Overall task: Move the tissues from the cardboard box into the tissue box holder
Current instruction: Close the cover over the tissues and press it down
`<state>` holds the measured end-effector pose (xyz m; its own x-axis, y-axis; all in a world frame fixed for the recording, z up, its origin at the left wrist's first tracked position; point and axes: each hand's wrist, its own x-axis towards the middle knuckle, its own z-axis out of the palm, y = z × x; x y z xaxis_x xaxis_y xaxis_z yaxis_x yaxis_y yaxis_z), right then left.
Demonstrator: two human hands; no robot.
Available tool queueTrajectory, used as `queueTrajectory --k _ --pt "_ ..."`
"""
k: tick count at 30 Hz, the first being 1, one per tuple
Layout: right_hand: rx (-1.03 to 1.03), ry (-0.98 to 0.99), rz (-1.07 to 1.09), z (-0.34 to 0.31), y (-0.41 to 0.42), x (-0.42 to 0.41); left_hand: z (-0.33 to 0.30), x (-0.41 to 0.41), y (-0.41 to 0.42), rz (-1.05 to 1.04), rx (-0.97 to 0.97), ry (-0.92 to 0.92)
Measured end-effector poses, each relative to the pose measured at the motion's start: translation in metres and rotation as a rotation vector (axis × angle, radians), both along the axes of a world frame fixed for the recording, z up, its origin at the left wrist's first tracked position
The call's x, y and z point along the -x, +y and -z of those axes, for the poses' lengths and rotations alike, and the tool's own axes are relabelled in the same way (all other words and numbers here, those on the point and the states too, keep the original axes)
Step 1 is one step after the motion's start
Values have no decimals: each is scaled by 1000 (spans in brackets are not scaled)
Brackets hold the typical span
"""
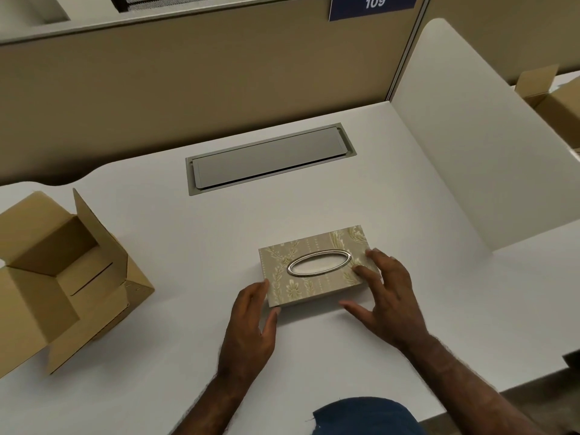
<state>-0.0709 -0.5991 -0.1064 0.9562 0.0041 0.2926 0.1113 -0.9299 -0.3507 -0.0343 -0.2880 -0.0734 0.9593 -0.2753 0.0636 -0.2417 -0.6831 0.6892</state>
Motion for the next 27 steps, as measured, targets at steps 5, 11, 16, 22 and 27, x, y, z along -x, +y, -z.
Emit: queueTrajectory --k 5,11,16,22,27 --pt "30 25 -57 -10 14 -8 -1 -6 -7 82 -149 -193" --pt "67 53 -63 -10 25 -28 -2 -24 -18 83 -196 -196" --pt "71 75 -49 -15 27 -62 -8 -57 -23 89 -256 -207" --pt "48 127 -48 -23 30 -106 -15 -100 -25 66 -264 -176" --pt "12 164 -34 -26 35 -132 -14 -124 -25 51 -225 -174"
